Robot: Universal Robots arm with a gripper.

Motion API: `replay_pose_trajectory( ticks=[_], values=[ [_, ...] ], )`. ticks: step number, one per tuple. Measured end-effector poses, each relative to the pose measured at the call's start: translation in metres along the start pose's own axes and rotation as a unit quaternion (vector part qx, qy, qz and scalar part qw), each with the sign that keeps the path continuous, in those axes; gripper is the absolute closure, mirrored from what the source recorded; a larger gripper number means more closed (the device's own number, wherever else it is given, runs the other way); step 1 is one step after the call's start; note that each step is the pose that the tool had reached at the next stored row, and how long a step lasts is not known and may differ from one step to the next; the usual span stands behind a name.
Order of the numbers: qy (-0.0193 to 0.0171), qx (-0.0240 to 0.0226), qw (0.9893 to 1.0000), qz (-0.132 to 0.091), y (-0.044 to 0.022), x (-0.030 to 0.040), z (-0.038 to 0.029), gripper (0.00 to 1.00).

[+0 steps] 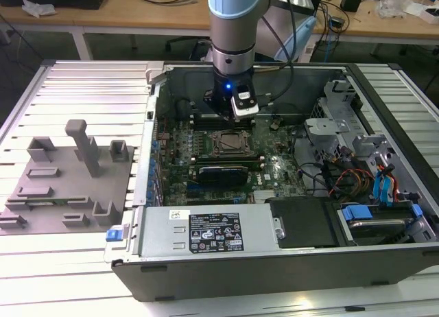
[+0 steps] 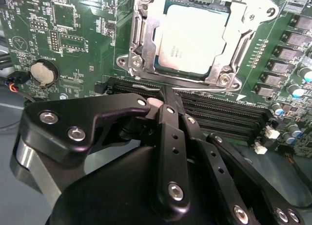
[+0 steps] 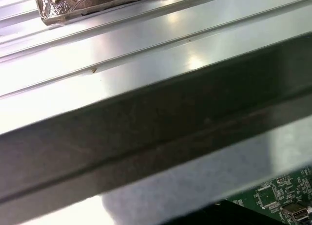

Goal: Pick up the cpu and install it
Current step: 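Install the first cpu locking lever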

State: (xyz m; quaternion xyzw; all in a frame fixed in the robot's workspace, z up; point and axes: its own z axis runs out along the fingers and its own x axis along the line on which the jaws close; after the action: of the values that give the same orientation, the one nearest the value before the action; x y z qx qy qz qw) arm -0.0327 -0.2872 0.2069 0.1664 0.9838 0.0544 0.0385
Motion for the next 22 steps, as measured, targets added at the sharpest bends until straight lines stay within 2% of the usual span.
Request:
replay_pose_trajectory(
  ticks=[4, 11, 17, 22],
  values=[
    [-0.0007, 0.0029, 1.0000, -0.004, -0.0002, 0.0001, 0.0010, 0.89],
    [-0.0011, 0.0030, 1.0000, -0.004, -0.0002, 0.0001, 0.0016, 0.89],
    [-0.0135, -0.0013, 0.9999, -0.004, -0.0001, 0.0001, 0.0016, 0.89],
    [-0.0162, 0.0004, 0.9997, 0.017, 0.0000, 0.0008, 0.0015, 0.89]
  ],
)
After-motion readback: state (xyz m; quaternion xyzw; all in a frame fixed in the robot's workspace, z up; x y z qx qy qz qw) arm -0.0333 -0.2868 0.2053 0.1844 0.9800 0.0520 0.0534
